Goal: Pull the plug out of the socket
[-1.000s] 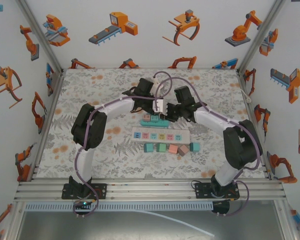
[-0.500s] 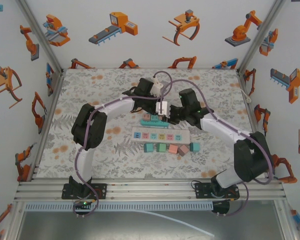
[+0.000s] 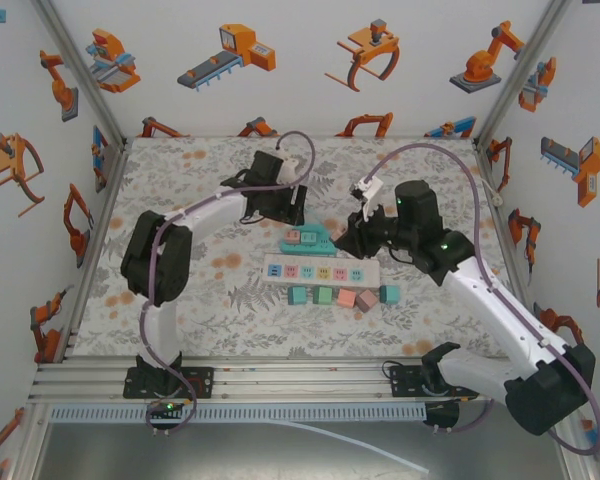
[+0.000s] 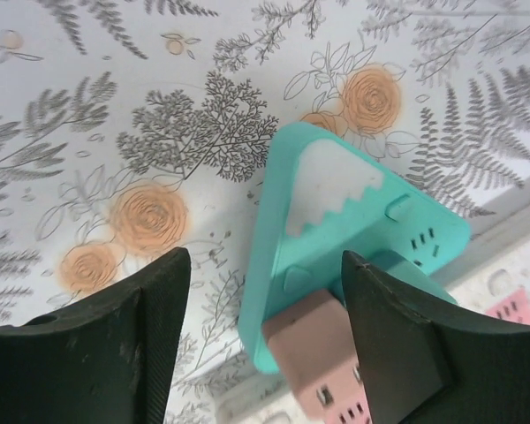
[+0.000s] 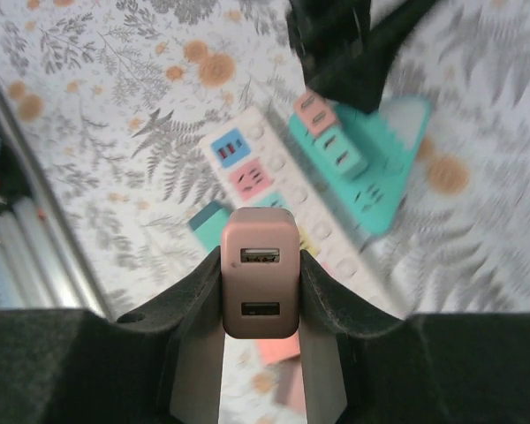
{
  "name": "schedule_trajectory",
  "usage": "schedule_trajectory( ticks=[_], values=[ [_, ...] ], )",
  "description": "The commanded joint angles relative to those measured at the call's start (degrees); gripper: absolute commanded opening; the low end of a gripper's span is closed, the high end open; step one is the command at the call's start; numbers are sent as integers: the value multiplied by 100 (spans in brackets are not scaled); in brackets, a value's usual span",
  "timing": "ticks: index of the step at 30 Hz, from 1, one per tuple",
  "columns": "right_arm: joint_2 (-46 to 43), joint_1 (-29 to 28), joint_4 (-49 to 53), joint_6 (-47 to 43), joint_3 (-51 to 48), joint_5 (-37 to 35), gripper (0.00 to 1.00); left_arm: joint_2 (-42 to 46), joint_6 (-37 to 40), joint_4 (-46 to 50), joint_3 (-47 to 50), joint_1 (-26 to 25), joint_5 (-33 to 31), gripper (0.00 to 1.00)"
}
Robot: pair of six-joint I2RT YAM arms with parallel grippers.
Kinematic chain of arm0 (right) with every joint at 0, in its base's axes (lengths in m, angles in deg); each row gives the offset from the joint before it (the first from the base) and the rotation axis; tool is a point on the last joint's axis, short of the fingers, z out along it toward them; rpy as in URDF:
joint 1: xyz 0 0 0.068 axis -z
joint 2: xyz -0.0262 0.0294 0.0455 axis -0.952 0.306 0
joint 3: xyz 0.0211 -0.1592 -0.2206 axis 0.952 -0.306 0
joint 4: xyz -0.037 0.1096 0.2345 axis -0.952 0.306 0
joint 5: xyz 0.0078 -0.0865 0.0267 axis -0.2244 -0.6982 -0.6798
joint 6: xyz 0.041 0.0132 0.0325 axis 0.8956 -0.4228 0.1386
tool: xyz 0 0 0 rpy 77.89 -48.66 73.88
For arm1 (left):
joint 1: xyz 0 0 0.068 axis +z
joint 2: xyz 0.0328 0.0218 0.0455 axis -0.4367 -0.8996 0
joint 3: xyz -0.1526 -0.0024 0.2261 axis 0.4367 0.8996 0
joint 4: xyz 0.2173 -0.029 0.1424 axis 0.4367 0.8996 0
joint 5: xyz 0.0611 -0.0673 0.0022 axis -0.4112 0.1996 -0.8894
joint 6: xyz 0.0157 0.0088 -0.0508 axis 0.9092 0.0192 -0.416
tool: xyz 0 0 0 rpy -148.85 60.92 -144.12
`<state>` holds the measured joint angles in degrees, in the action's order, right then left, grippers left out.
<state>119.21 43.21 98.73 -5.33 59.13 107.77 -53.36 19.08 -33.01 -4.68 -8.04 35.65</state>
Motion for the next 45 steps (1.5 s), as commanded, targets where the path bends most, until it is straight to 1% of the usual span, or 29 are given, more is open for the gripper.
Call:
schedule_trajectory(
  ticks=[1, 4, 6, 9, 12, 14, 15, 17, 20, 23, 26, 27, 32, 34, 37, 41, 45],
  values=[
    [-12, -30, 1292, 1533, 504, -577, 13, 949, -245, -322, 273, 110, 342, 66],
    [105, -30, 1915, 1864, 653, -533, 13, 1668, -35, -540, 760, 177, 667, 67],
    [205, -30, 2195, 2030, 604, -398, 13, 2274, 399, -605, 1187, 193, 1101, 68],
    [373, -39, 2361, 2082, 395, -167, 13, 3065, 1056, -498, 1717, 118, 1473, 70],
    [464, -137, 2312, 2008, 44, -89, 14, 3687, 2052, 124, 2064, -25, 2021, 73],
    [525, -282, 2242, 1889, -193, -64, 15, 4012, 3103, 762, 2203, -228, 2436, 75],
    [563, -375, 2188, 1864, -309, -87, 15, 4196, 3507, 1001, 2278, -359, 2509, 76],
    [652, -576, 2012, 1884, -547, -162, 16, 4501, 4010, 1214, 2500, -540, 2647, 79],
    [805, -950, 1634, 1889, -943, -327, 16, 4833, 4408, 1226, 2788, -670, 2926, 84],
    [1022, -1275, 1317, 1954, -1195, -598, 16, 4930, 4517, 1235, 2872, -736, 3024, 89],
    [1314, -1535, 1205, 1974, -1280, -947, 19, 4878, 4525, 1253, 2861, -785, 3035, 100],
    [1436, -1611, 1185, 1957, -1285, -1066, 19, 4852, 4522, 1248, 2851, -803, 3028, 97],
    [1966, -1986, 1184, 1785, -1212, -1566, 23, 4805, 4613, 1253, 2844, -869, 2953, 97],
    [2137, -2069, 1206, 1735, -1198, -1663, 25, 4802, 4613, 1253, 2841, -878, 2837, 97],
    [2342, -2179, 1295, 1664, -1153, -1807, 29, 4769, 4583, 1248, 2848, -888, 2692, 97],
    [2464, -2251, 1287, 1669, -1153, -1897, 38, 4702, 4567, 1209, 2835, -901, 2657, 97],
    [2383, -2252, 1299, 1676, -1153, -2028, 42, 4622, 4526, 1198, 2801, -922, 2610, 97]
  ],
)
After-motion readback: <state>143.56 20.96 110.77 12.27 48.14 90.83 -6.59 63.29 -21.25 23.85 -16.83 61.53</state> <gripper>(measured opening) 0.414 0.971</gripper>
